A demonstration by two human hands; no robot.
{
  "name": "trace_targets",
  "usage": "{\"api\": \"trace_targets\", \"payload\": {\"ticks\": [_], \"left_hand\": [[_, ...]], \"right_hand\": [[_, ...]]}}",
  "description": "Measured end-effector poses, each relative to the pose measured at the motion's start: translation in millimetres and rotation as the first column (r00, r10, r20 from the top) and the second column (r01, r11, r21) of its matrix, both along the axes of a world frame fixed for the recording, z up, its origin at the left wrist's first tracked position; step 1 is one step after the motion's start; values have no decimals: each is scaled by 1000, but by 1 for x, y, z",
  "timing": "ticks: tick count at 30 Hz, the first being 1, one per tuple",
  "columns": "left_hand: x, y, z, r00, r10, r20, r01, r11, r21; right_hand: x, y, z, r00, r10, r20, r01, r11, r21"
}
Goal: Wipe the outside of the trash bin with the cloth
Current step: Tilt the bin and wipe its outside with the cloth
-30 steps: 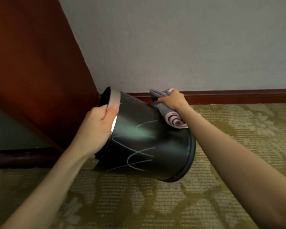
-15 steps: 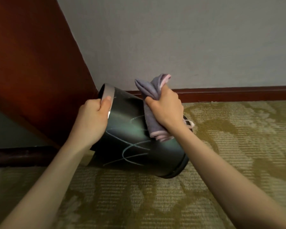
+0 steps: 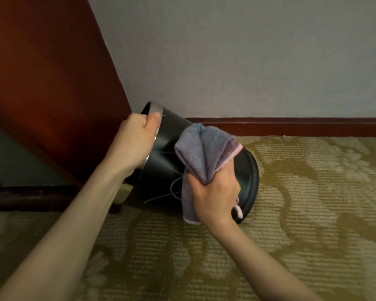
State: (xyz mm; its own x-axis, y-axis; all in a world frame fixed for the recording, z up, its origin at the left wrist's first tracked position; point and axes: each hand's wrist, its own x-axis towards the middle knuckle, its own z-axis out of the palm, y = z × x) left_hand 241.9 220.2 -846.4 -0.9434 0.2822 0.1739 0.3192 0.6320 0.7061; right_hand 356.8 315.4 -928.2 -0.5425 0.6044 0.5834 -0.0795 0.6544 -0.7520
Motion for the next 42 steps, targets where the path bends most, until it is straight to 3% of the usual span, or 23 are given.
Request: {"api": "trace_targets", "payload": {"ticks": [9, 14, 22, 28, 34, 42], "left_hand": [[8, -1, -4, 998, -57, 25, 55, 995, 81], [16, 0, -2, 995, -83, 48, 78, 992, 104], [37, -9, -4, 992, -114, -52, 119, 988, 101], [48, -15, -9, 989, -145, -2, 144, 979, 144], [55, -17, -8, 995, -96, -15, 97, 978, 184], [36, -13, -12, 1000, -4, -9, 6, 980, 197]], "right_hand": [[-16, 26, 23, 989, 43, 145, -23, 990, -139], [-45, 54, 38, 946, 60, 318, 13, 975, -221], [-109, 100, 39, 751, 201, 628, -76, 972, -221], [-136, 113, 35, 551, 309, 775, -173, 951, -257], [-131, 102, 35, 612, 236, 755, -156, 972, -177], [-92, 53, 60, 844, 85, 529, -106, 994, 10]]}}
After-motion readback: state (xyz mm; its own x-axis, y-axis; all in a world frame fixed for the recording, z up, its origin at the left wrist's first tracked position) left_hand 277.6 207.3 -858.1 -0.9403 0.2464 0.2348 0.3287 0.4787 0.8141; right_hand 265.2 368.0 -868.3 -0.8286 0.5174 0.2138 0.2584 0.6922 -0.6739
